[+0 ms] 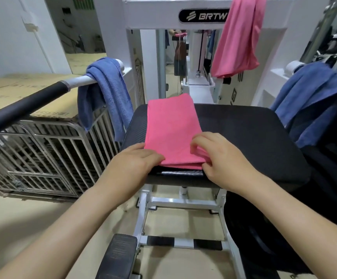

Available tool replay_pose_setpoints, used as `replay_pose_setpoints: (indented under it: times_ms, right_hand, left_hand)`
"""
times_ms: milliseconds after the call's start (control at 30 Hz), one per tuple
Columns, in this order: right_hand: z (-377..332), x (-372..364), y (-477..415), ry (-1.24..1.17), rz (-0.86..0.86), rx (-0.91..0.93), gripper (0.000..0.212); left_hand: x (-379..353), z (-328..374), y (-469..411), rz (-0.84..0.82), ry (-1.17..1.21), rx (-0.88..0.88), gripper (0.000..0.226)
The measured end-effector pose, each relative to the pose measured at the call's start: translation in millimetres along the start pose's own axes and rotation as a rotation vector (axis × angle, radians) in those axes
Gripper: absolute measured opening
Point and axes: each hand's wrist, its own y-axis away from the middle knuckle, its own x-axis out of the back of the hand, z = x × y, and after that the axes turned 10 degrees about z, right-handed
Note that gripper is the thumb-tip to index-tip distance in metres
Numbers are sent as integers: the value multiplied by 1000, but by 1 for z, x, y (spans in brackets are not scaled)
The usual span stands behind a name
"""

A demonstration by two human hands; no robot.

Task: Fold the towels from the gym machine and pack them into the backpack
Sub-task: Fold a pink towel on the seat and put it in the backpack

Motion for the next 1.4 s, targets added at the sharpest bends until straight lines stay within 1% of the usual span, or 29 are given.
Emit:
replay_pose_setpoints:
  times_ms: [67, 100, 167, 200, 267, 300, 333, 367, 400, 433, 533, 600, 667, 700, 767, 833, 900, 933, 967, 1000, 1033, 1067, 1100, 1133, 1200, 1267, 1333, 1400]
  right_hand:
    - [-6, 9, 9, 29, -73, 30, 32]
    - [-9, 12, 14, 56, -80, 60, 26]
    - [-13, 18, 23, 86, -75, 132, 17]
    - [-15, 21, 27, 69, -119, 150, 26]
    - [-19, 26, 34, 41, -261, 172, 63]
    - [-19, 25, 37, 81, -284, 205, 72]
    - [-18, 24, 39, 137, -266, 256, 70]
    - [-18, 24, 38, 186, -219, 304, 58]
    - [-16, 24, 36, 205, -177, 315, 43]
    - [-17, 27, 32, 170, -165, 286, 32]
    - [-24, 42, 20, -50, -238, 178, 12]
    - [-23, 46, 10, -229, -238, 79, 13]
    - [-16, 43, -3, -364, -231, -27, 22]
    - [-12, 39, -11, -419, -238, -85, 26]
    - [-6, 27, -28, -509, -239, -182, 26]
    - [-4, 12, -45, -519, -200, -208, 24]
    - [-4, 1, -59, -452, -167, -202, 29]
    - [-4, -3, -66, -420, -168, -214, 29]
    - [-5, -6, -71, -388, -189, -233, 28]
    - [-3, -9, -76, -356, -224, -250, 25]
    - [-3, -9, -81, -331, -263, -261, 24]
    - [-2, -10, -85, -309, -291, -265, 28]
    - [-3, -9, -89, -293, -293, -263, 32]
    - [-3, -9, -93, -264, -255, -253, 33]
    - [-4, -7, -102, -154, -106, -202, 28]
    - [-2, -9, -111, -59, -20, -167, 23]
    - [1, -16, -116, 43, -64, -158, 26]
    - [6, -28, -118, 125, -114, -150, 23]
  left_hand:
    - [9, 3, 6, -57, 19, 9, 41]
    - [13, 4, 8, -69, 12, 9, 45]
    - [22, 9, 10, -100, 46, 38, 41]
    - [27, 10, 11, -115, 106, 73, 37]
    - [34, 13, 12, -142, 288, 201, 30]
    - [38, 14, 11, -162, 388, 269, 25]
    - [42, 14, 11, -191, 476, 323, 20]
    - [46, 15, 10, -219, 539, 349, 16]
    - [52, 16, 11, -239, 585, 353, 12]
    - [57, 17, 12, -249, 625, 352, 9]
    - [66, 14, 15, -246, 773, 387, 7]
    - [63, 9, 13, -237, 906, 437, 14]
    - [57, 3, 7, -190, 1000, 476, 22]
    - [54, 1, 1, -151, 1004, 484, 26]
    - [48, -3, -11, -86, 906, 469, 29]
    - [42, -7, -23, -61, 815, 510, 28]
    - [37, -13, -30, -125, 875, 653, 32]
    - [34, -16, -31, -160, 936, 719, 40]
    - [31, -18, -30, -162, 990, 748, 52]
    - [27, -20, -28, -133, 1021, 750, 64]
    - [25, -22, -27, -86, 1039, 739, 70]
    - [22, -23, -27, -33, 1044, 727, 71]
    - [19, -25, -29, 16, 1038, 717, 68]
    - [17, -26, -32, 57, 1011, 707, 61]
    - [11, -30, -40, 131, 884, 692, 50]
    - [5, -34, -51, 129, 702, 688, 46]
    - [-5, -36, -58, 54, 487, 636, 43]
    - [-15, -36, -61, -3, 303, 572, 41]
